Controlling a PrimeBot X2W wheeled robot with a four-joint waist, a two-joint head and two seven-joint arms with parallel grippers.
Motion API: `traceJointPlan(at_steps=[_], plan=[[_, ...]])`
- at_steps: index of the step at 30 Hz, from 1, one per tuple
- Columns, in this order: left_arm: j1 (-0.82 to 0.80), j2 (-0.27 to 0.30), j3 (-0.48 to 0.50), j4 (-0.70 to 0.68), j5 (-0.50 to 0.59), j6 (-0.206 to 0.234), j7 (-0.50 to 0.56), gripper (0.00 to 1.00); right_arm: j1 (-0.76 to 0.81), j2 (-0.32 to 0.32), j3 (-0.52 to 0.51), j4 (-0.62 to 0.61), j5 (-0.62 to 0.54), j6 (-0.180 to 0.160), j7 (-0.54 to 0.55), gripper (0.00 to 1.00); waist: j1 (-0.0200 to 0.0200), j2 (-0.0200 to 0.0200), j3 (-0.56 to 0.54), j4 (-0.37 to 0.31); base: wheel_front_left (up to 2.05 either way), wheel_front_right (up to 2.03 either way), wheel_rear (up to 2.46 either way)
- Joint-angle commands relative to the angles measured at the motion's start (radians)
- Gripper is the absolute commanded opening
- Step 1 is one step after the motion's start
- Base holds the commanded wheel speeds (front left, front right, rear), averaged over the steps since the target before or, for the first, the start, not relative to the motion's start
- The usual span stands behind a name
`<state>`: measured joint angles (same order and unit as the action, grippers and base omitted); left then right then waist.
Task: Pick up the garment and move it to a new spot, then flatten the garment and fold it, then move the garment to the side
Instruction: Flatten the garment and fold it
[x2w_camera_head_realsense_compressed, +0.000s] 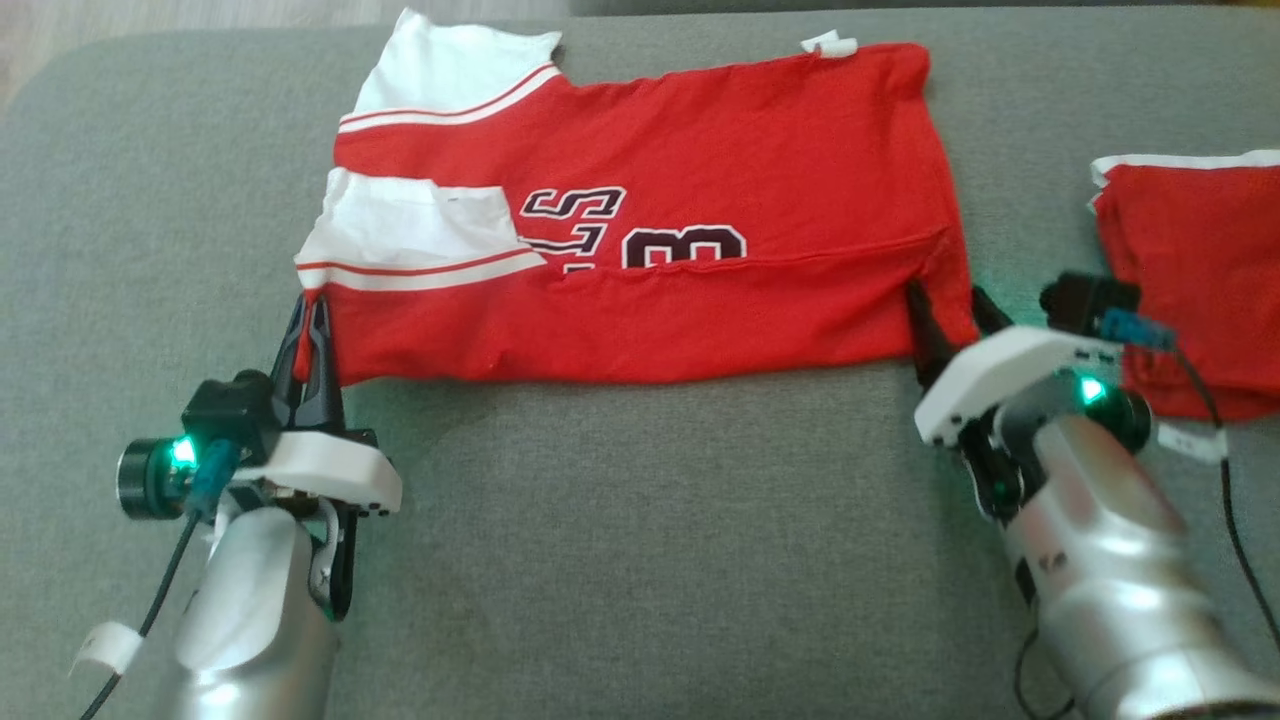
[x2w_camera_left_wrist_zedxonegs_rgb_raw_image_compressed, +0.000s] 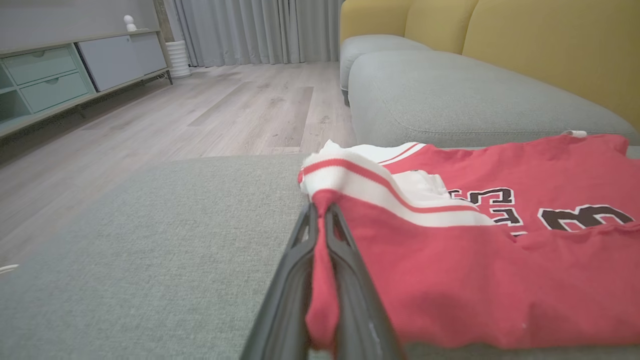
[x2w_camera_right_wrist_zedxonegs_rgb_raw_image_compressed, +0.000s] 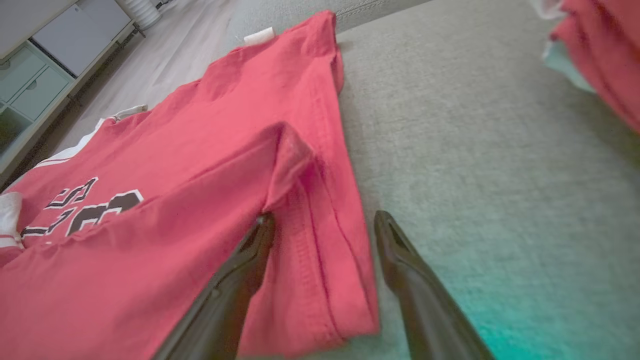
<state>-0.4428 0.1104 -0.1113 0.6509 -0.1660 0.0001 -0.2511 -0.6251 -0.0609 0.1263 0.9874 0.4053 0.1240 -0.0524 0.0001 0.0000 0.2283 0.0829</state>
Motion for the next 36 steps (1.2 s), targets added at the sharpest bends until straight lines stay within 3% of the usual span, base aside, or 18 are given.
traceJointPlan(at_steps=[1,3,5,6,18,36], plan=[[-0.024,0.021,0.023,-0.03,0.006,0.005,-0.01,0.0,-0.03,0.011,0.038,0.01,0.015,0.007,0.001,1.0,-0.0001,0.0,0.007,0.007,0.0,0.0,0.0],[-0.024,0.02,0.019,-0.029,0.005,0.006,-0.01,0.0,-0.056,0.011,0.066,0.052,0.027,0.007,-0.006,1.0,-0.0001,0.0,0.009,0.009,0.0,0.0,0.0],[-0.024,0.021,0.018,-0.025,0.004,0.008,-0.01,0.0,-0.073,0.011,0.093,0.084,0.044,0.007,-0.016,0.28,-0.0001,0.0,0.008,0.009,0.0,0.0,0.0],[-0.023,0.023,0.018,-0.023,0.003,0.009,-0.01,0.0,-0.079,0.011,0.11,0.095,0.052,0.007,-0.024,0.0,-0.0001,0.0,0.006,0.008,0.0,0.0,0.0],[0.028,0.059,0.043,0.001,-0.022,0.026,-0.011,0.0,-0.081,0.011,0.208,0.16,0.139,0.007,-0.159,0.0,-0.0001,0.0,-0.072,-0.058,0.0,0.0,0.0],[0.262,0.076,0.03,-0.111,-0.049,0.03,0.033,0.0,0.075,0.011,0.272,0.143,0.192,0.007,-0.139,0.0,-0.0001,0.0,-0.219,-0.108,0.0,0.0,0.0]])
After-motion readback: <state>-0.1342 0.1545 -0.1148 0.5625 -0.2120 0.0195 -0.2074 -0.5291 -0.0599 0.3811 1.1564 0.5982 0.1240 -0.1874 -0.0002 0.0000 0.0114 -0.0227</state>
